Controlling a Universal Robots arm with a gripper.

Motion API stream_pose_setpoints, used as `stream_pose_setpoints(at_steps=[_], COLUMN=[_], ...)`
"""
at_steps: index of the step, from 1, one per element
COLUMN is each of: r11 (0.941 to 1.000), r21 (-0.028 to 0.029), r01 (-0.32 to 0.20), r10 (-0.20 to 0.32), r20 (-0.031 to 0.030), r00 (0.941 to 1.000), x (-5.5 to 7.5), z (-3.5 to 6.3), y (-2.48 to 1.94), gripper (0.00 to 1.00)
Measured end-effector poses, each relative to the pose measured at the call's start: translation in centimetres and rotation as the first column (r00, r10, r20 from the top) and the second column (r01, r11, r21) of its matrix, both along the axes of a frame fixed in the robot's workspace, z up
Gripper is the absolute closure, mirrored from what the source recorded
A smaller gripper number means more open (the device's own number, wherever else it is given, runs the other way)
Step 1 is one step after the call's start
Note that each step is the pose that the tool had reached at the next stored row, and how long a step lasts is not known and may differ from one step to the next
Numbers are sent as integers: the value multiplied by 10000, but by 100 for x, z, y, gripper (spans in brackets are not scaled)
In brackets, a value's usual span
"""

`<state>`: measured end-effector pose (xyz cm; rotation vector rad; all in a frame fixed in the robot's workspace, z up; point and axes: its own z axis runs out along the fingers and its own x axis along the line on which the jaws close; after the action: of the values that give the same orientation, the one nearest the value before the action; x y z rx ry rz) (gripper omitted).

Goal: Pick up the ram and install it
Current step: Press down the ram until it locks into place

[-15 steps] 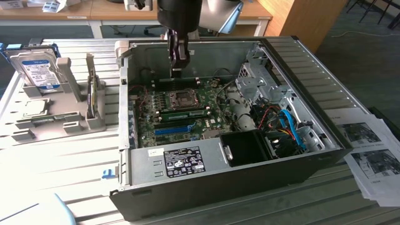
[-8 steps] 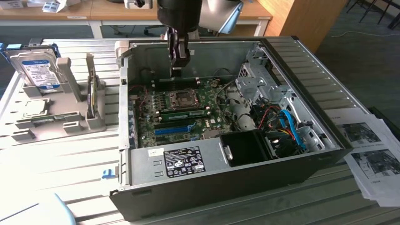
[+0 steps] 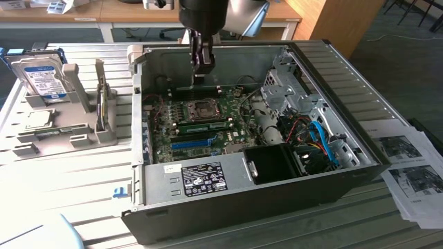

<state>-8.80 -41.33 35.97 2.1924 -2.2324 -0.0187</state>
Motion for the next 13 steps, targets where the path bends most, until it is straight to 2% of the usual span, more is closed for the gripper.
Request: stream_pose_setpoints(at_steps=[13], r11=[10000], r21=[1], r01=[-3], r10=[3], r20=[-4], r00=[10000], x=[205], z=[0], y=[0], gripper=[91])
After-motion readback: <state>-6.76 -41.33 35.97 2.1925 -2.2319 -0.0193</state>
